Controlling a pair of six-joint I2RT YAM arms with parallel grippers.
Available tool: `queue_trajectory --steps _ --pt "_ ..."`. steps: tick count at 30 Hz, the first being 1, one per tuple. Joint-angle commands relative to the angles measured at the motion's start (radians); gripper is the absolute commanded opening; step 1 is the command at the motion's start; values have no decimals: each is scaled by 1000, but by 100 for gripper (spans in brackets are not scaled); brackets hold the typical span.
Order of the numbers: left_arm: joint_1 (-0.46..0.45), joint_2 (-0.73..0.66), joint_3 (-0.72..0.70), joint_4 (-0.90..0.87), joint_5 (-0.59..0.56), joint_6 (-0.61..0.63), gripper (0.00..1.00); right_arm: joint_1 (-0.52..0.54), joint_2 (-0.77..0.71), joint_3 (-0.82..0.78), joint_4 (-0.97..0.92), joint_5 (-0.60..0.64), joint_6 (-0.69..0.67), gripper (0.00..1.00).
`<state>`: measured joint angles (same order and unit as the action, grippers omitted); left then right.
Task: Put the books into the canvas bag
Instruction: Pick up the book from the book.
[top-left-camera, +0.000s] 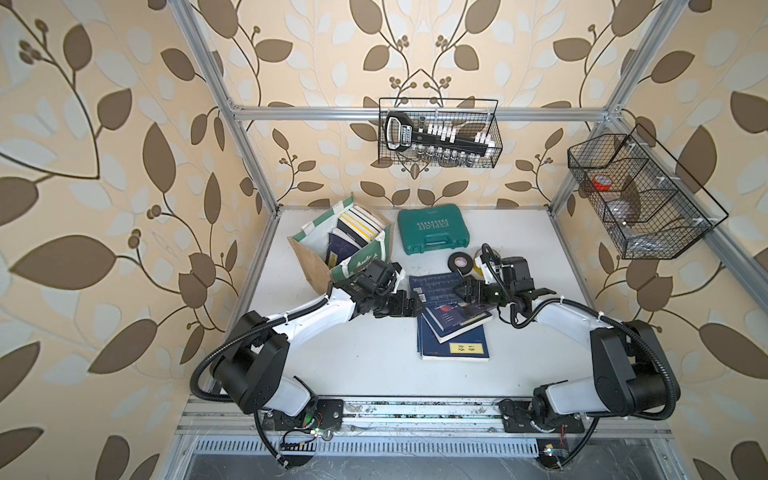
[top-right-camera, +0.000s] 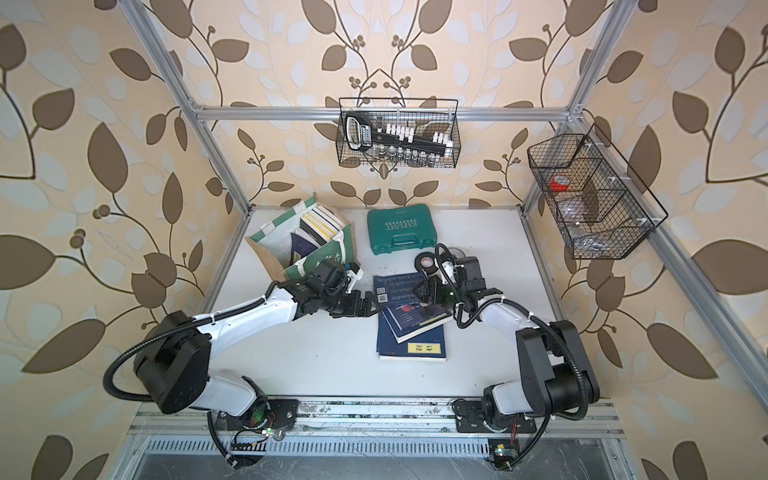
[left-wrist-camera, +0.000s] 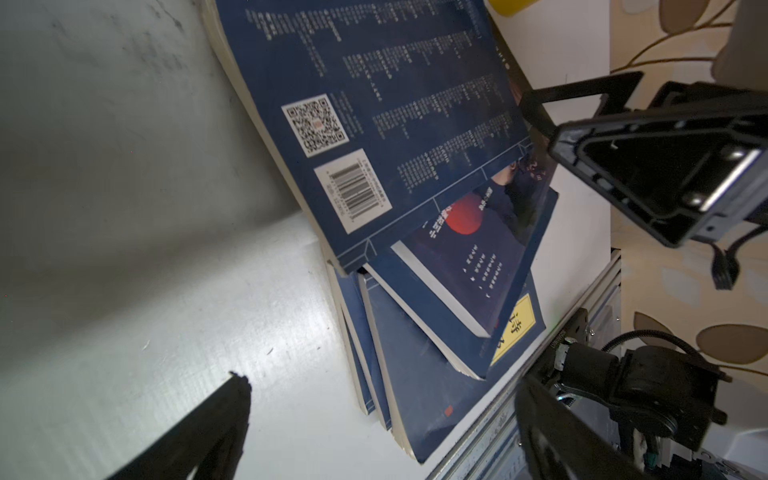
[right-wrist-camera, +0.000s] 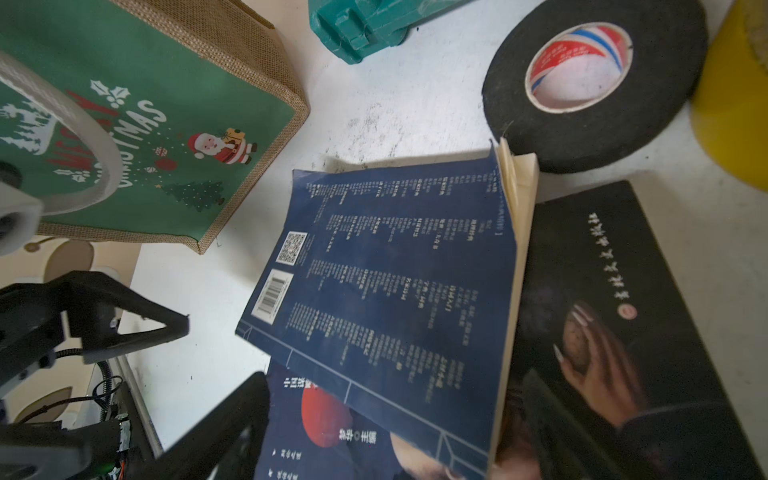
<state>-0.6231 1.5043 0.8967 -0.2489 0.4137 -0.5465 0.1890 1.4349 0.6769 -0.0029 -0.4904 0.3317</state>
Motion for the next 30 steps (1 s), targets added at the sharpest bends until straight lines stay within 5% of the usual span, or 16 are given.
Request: queue_trajectory --steps 1,22,30 --pt "-12 40 20 79 -11 -38 99 4 4 10 3 -12 -13 93" --pt "36 217 -41 471 -85 -198 75 41 68 83 -3 16 -10 93" --pt "53 239 -70 559 -82 -241 80 78 47 125 -7 42 -13 93"
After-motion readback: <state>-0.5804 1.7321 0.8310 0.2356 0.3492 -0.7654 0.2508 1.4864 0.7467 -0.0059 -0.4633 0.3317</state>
